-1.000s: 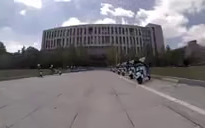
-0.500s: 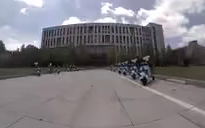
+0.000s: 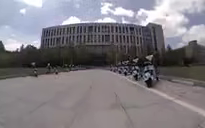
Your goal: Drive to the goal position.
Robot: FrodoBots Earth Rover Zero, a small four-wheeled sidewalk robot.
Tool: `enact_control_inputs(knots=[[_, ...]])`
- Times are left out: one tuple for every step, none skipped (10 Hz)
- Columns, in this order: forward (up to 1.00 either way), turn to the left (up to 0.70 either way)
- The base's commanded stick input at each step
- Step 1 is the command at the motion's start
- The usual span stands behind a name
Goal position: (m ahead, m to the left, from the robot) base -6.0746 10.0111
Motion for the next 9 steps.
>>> enact_control_inputs(knots=[[0.70,0.00],[0.70,0.00],[0.70,0.00],[0.70,0.00],[0.70,0.00],[0.70,0.00],[0.70,0.00],[0.70,0.00],[0.70,0.00]])
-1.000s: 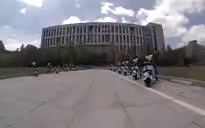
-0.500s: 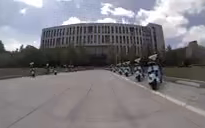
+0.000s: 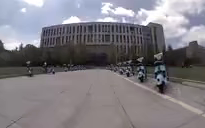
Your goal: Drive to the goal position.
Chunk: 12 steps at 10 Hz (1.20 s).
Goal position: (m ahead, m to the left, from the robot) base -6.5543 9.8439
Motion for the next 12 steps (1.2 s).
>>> enact_control_inputs(knots=[[0.70,0.00],[0.70,0.00],[0.70,0.00],[0.70,0.00],[0.70,0.00],[0.70,0.00],[0.70,0.00],[0.70,0.00],[0.70,0.00],[0.70,0.00],[0.70,0.00],[0.70,0.00]])
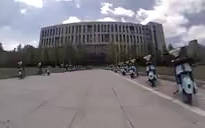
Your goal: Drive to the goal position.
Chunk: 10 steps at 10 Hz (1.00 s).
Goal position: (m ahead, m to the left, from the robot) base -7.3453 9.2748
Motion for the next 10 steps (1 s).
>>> enact_control_inputs(knots=[[0.70,0.00],[0.70,0.00],[0.70,0.00],[0.70,0.00],[0.70,0.00],[0.70,0.00],[0.70,0.00],[0.70,0.00],[0.70,0.00],[0.70,0.00]])
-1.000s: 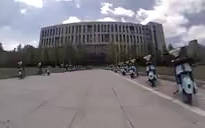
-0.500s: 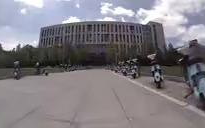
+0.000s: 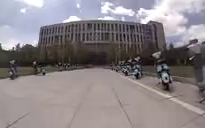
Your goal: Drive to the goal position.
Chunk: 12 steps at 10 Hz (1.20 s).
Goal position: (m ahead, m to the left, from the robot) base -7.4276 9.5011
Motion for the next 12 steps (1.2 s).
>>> enact_control_inputs(knots=[[0.70,0.00],[0.70,0.00],[0.70,0.00],[0.70,0.00],[0.70,0.00],[0.70,0.00],[0.70,0.00],[0.70,0.00],[0.70,0.00],[0.70,0.00],[0.70,0.00],[0.70,0.00]])
